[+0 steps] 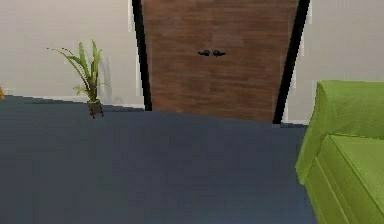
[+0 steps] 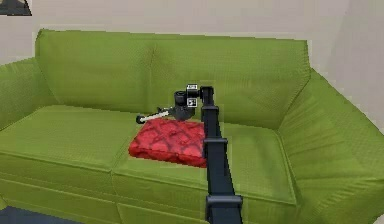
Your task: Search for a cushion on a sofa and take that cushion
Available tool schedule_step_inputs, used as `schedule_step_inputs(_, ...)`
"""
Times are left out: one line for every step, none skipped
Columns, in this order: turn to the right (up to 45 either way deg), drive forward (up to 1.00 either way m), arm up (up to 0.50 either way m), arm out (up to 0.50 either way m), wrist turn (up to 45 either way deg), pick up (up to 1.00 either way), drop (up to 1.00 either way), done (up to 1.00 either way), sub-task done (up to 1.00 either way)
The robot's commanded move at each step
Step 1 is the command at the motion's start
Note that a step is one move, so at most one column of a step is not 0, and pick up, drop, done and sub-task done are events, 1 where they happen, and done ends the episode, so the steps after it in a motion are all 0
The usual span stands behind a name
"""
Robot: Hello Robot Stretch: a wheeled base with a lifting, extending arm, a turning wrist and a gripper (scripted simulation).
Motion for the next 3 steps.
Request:
schedule_step_inputs(0.0, 0.00, 0.00, 0.00, 45.0, 0.00, 0.00, 0.00, 0.00)
schedule_step_inputs(0.0, 0.00, 0.00, 0.00, 36.0, 0.00, 0.00, 0.00, 0.00)
schedule_step_inputs(0.0, 0.00, -0.30, 0.00, 0.0, 0.00, 0.00, 0.00, 0.00)
